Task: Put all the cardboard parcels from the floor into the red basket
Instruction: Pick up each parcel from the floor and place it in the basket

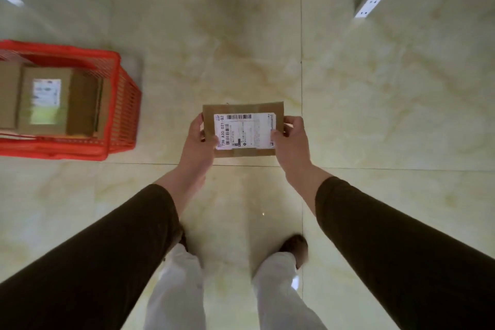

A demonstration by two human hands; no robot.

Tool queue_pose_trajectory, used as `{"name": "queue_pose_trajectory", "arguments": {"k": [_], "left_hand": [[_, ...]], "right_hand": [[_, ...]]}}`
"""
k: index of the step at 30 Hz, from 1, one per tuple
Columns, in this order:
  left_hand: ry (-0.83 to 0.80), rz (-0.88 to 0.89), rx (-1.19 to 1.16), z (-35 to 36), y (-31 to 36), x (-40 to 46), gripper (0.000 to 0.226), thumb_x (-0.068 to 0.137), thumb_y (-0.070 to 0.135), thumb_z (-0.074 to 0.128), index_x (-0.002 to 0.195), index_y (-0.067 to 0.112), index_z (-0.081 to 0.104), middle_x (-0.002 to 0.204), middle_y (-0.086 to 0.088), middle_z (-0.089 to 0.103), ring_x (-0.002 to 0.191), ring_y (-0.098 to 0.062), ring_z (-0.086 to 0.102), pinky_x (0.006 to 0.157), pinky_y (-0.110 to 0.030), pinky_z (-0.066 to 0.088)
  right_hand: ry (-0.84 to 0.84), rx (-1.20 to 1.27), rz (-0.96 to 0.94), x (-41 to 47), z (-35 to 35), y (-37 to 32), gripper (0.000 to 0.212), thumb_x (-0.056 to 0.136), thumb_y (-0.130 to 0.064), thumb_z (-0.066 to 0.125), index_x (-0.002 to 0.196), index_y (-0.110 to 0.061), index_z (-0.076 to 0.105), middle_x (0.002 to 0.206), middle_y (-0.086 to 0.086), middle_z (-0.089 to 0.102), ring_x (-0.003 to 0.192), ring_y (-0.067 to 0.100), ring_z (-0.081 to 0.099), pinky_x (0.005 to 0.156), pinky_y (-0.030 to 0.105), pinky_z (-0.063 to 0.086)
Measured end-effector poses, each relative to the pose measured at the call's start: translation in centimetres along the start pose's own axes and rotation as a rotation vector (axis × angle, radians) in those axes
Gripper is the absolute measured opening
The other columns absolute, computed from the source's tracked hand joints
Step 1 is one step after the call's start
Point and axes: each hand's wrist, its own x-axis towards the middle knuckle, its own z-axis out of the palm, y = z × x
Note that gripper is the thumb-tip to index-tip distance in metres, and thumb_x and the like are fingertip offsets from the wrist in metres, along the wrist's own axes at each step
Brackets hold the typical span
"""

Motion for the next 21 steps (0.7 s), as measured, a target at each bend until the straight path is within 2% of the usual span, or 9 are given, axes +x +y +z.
{"name": "queue_pose_trajectory", "arguments": {"k": [3, 5, 8, 12, 15, 16, 19, 21], "left_hand": [[0.067, 0.017, -0.067, -5.6, 1.4, -0.4, 0.055, 0.095, -0.005, 0.05, 0.142, 0.022, 0.046, 0.114, 0.0, 0.071, 0.103, -0.012, 0.069, 0.078, -0.021, 0.055], [0.094, 0.012, -0.095, -9.5, 1.8, -0.5, 0.05, 0.096, -0.002, 0.053, 0.14, 0.02, 0.046, 0.114, 0.002, 0.069, 0.103, -0.01, 0.067, 0.079, -0.02, 0.052], [0.152, 0.0, -0.091, -16.0, 2.2, -0.5, 0.042, 0.096, 0.002, 0.058, 0.135, 0.016, 0.05, 0.115, 0.003, 0.068, 0.104, -0.013, 0.066, 0.082, -0.02, 0.051], [0.185, -0.033, -0.041, -23.7, 3.1, 0.6, 0.042, 0.096, 0.007, 0.061, 0.136, 0.016, 0.05, 0.124, -0.004, 0.068, 0.114, -0.024, 0.065, 0.1, -0.042, 0.051], [0.203, -0.102, -0.075, -27.8, 3.7, 1.9, 0.043, 0.096, 0.007, 0.06, 0.136, 0.019, 0.048, 0.12, -0.003, 0.069, 0.11, -0.031, 0.067, 0.093, -0.058, 0.054], [0.208, -0.121, -0.087, -28.9, 3.9, 2.3, 0.042, 0.097, 0.006, 0.059, 0.136, 0.018, 0.047, 0.118, -0.002, 0.069, 0.108, -0.029, 0.068, 0.091, -0.056, 0.055], [0.23, -0.107, -0.053, -32.2, 4.4, 3.9, 0.04, 0.098, 0.006, 0.057, 0.136, 0.017, 0.048, 0.117, 0.0, 0.067, 0.109, -0.022, 0.065, 0.092, -0.039, 0.053], [0.224, -0.09, -0.024, -34.5, 4.7, 5.3, 0.04, 0.098, 0.009, 0.058, 0.136, 0.021, 0.049, 0.116, 0.002, 0.068, 0.106, -0.021, 0.066, 0.084, -0.035, 0.053]], "right_hand": [[0.007, 0.003, -0.031, -2.6, 4.7, -3.0, 0.027, 0.097, -0.009, 0.054, 0.117, -0.025, 0.045, 0.117, -0.002, 0.069, 0.101, 0.018, 0.068, 0.068, 0.021, 0.054], [0.012, 0.017, -0.029, -4.2, 8.2, -4.6, 0.028, 0.097, -0.009, 0.055, 0.119, -0.024, 0.047, 0.118, -0.001, 0.07, 0.102, 0.018, 0.069, 0.072, 0.023, 0.056], [0.011, 0.048, -0.002, -6.6, 13.7, -6.6, 0.027, 0.096, -0.012, 0.059, 0.12, -0.022, 0.052, 0.115, -0.002, 0.073, 0.102, 0.018, 0.071, 0.087, 0.035, 0.059], [-0.025, 0.073, -0.004, -8.5, 20.3, -9.1, 0.023, 0.095, -0.016, 0.061, 0.115, -0.026, 0.053, 0.112, -0.005, 0.073, 0.1, 0.016, 0.071, 0.091, 0.039, 0.058], [-0.042, 0.084, 0.013, -9.0, 24.6, -10.3, 0.022, 0.094, -0.016, 0.061, 0.113, -0.026, 0.055, 0.111, -0.006, 0.073, 0.099, 0.016, 0.071, 0.09, 0.041, 0.059], [-0.052, 0.093, 0.021, -9.1, 26.0, -10.7, 0.022, 0.094, -0.016, 0.062, 0.112, -0.027, 0.055, 0.11, -0.006, 0.073, 0.098, 0.016, 0.072, 0.089, 0.041, 0.059], [-0.08, 0.089, 0.05, -9.2, 29.7, -11.9, 0.021, 0.094, -0.015, 0.062, 0.11, -0.027, 0.054, 0.101, -0.012, 0.069, 0.095, 0.013, 0.071, 0.077, 0.028, 0.058], [-0.074, 0.11, 0.07, -9.3, 32.1, -12.5, 0.022, 0.093, -0.015, 0.062, 0.109, -0.026, 0.053, 0.1, -0.012, 0.066, 0.094, 0.013, 0.069, 0.076, 0.027, 0.056]]}}
